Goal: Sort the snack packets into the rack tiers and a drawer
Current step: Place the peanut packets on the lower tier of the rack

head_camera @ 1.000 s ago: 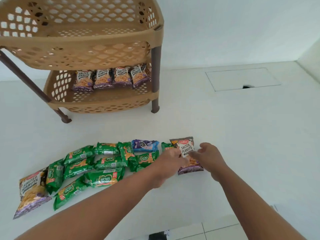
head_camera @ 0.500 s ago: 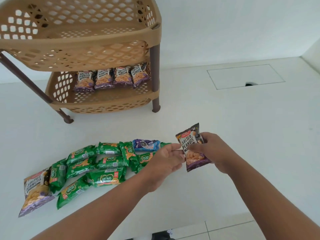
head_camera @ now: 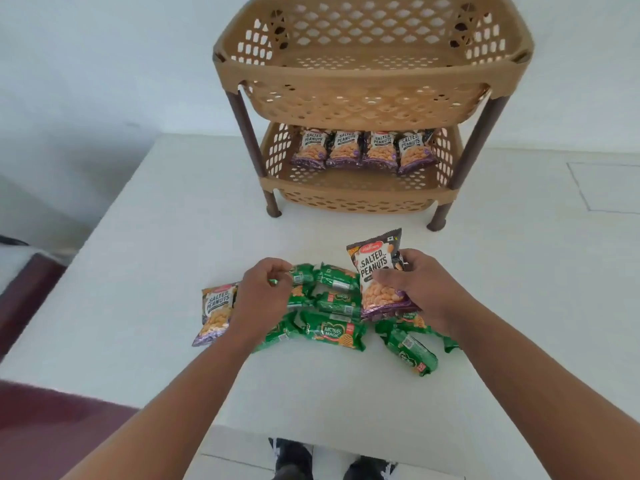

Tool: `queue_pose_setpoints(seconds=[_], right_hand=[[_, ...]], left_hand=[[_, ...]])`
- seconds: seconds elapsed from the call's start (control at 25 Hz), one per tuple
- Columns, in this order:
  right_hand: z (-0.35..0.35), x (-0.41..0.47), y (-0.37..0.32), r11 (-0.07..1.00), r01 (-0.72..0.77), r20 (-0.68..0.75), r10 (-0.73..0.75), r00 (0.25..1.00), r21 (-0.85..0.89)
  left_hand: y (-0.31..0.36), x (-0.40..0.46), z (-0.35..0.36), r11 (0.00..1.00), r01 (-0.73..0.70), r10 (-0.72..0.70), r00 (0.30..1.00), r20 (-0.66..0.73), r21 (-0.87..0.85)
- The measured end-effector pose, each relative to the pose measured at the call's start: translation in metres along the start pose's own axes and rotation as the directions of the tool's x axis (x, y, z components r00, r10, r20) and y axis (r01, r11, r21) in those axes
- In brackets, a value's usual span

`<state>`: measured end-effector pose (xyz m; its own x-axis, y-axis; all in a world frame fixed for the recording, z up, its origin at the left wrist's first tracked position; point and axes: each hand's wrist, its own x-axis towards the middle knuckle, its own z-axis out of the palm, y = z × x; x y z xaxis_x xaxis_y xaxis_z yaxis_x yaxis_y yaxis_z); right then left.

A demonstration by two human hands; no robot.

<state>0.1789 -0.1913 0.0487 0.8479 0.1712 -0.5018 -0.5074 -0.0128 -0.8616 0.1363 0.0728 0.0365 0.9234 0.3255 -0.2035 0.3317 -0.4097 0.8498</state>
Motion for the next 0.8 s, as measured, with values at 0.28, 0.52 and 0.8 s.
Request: queue_pose_setpoints(seconds=[0.28, 0.52, 0.8], right_hand=[[0.085, 0.033, 0.001, 0.997, -0.044, 0.063, 0.048, 0.997, -0.056], [0.102, 0.042, 0.005, 0.997, -0.045, 0.074, 0.049, 0.996, -0.063], [0.098, 0.040, 0.012, 0.999, -0.043, 0.071, 0.043, 0.997, 0.003]], left_hand=[[-0.080, 0.015, -0.085, 0.856, 0.426, -0.413, 0.904, -0.106, 0.292], [-0.082, 0.019, -0.092, 0.898, 0.439, -0.439, 0.897, -0.043, -0.014], [-0.082, 0.024, -0.105, 0.835, 0.534, -0.525, 0.845, 0.100, -0.135]])
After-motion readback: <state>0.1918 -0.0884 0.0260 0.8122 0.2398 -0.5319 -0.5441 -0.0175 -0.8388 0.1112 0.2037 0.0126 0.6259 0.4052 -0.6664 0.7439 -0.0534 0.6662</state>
